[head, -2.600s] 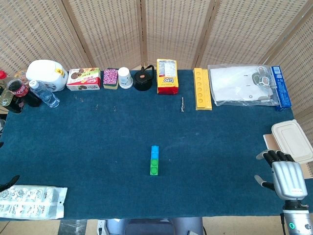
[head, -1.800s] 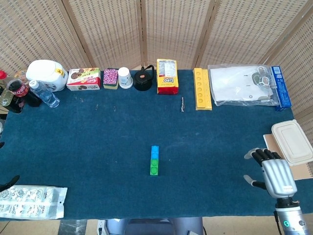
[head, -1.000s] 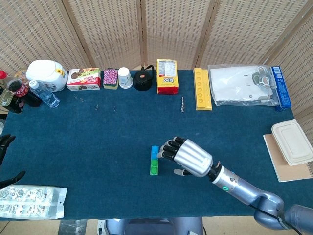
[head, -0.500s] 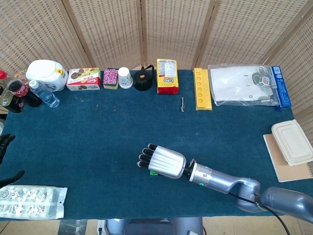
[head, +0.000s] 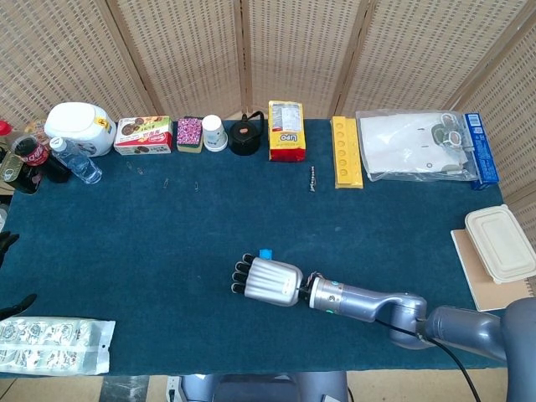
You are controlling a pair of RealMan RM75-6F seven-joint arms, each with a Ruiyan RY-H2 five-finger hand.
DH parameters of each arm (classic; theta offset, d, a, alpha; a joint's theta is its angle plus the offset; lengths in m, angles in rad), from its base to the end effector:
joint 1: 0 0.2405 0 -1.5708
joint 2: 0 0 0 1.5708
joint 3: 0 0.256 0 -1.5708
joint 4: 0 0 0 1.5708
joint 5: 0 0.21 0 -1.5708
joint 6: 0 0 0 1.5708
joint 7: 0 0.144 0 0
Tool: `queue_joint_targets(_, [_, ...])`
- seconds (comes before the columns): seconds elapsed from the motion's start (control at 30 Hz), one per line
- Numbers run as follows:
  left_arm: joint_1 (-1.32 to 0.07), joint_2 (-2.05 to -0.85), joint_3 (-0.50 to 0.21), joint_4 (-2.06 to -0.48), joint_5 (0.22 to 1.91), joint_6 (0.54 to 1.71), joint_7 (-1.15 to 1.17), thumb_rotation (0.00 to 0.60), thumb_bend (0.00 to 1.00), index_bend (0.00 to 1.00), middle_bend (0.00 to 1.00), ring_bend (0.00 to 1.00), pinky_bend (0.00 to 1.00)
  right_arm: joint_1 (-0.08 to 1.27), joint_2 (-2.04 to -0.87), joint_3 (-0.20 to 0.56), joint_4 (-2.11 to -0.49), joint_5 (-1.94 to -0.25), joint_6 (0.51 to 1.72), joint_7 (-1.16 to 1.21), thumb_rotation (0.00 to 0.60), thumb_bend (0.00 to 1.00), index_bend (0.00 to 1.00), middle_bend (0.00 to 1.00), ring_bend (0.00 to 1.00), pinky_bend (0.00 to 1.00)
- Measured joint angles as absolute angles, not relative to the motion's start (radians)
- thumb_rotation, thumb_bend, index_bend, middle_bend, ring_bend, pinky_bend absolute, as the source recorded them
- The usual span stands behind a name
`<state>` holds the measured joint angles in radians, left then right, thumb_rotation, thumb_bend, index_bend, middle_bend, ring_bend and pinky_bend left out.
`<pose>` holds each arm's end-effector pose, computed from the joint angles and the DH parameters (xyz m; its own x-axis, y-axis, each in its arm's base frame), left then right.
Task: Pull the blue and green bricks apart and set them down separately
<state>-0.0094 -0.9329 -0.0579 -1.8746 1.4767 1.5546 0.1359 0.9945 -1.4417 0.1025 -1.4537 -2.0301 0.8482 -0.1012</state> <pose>-0.2814 0.1577 0.2037 0.4506 -0.0326 0.8921 0.8913 0.0728 -0.4475 -0.0455 -0.3048 -0.0228 0.6996 0.2124 0.6823 -0.0393 -0.9419 0.3335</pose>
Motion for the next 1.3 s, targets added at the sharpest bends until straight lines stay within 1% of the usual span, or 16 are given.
queue_joint_targets(0.17, [-0.008,-0.936,-0.057,-1.867,1.471,1.554,0.130,0.600,0.15,0.16,0.16,0.06,0.15,1.020,-1.450,0.078,-1.438,-2.021,0.829,-0.103,0.600,0.02,0.32,0.36,0.31,0.37])
queue_joint_targets(0.83, [-0.012,-0.946,-0.060,-1.849,1.461,1.553,0.114,0.600,0.15,0.16,0.16,0.06,0.15,1.067,-1.481,0.026,-1.395,-1.971,0.817,-0.117,0.600,0.02,0.32,0.36,0.31,0.37])
queue_joint_targets(1.07, [-0.011,-0.946,-0.057,-1.850,1.462,1.555,0.113,0.600,0.15,0.16,0.16,0.06,0.15,1.081,-1.489,0.018,-1.382,-1.956,0.817,-0.132,0.600,0.02,0.36,0.38,0.33,0.39])
queue_joint_targets(1.3, [-0.007,-0.944,-0.055,-1.848,1.460,1.556,0.107,0.600,0.15,0.16,0.16,0.06,0.15,1.091,-1.509,0.002,-1.358,-1.943,0.803,-0.144,0.600,0.02,0.42,0.42,0.40,0.44])
